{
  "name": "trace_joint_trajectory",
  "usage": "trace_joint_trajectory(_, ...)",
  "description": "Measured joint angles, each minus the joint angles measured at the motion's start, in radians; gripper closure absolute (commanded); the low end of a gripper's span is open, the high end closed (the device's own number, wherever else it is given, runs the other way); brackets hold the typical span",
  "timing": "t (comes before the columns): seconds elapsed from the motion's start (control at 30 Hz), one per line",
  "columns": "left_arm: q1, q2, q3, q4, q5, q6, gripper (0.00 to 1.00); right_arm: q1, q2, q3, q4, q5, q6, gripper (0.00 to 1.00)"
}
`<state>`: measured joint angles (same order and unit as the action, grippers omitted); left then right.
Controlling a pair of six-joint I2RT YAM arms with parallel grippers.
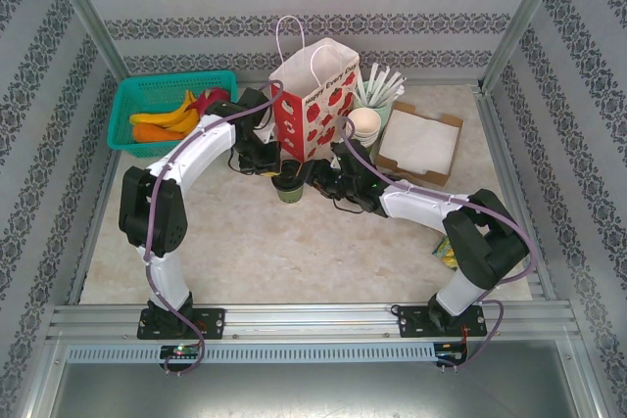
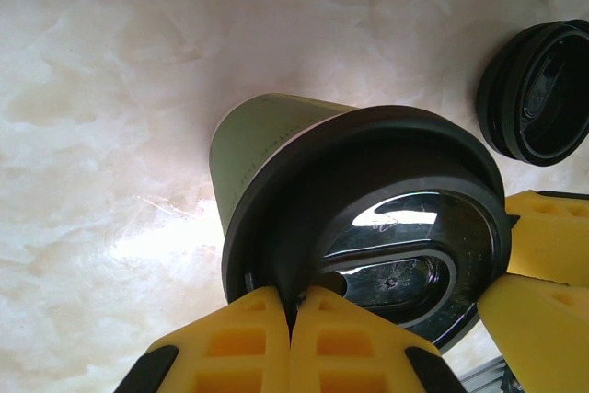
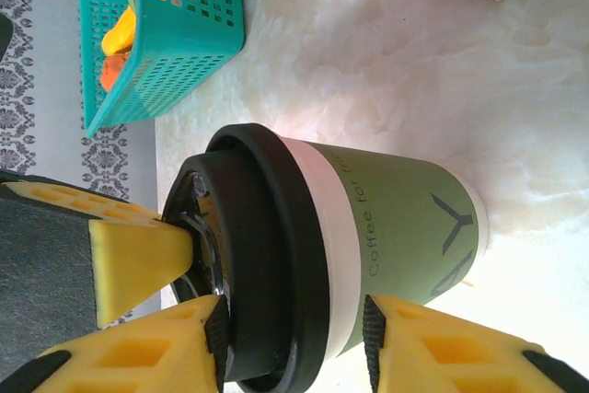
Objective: Pack the takeout coffee
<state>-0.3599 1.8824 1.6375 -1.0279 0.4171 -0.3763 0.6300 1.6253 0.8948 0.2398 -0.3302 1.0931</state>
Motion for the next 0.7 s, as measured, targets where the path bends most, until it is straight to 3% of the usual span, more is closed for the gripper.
trace_joint_trajectory(0.3, 0.0, 0.001, 0.0, 0.0, 0.0, 0.004, 1.0, 0.0, -0.05, -0.042, -0.001, 0.059, 0.002, 0.7)
trace_joint_trajectory(0.7, 0.0, 0.001, 0.0, 0.0, 0.001, 0.006, 1.0, 0.0, -0.023, -0.024, 0.002, 0.034, -0.004, 0.76)
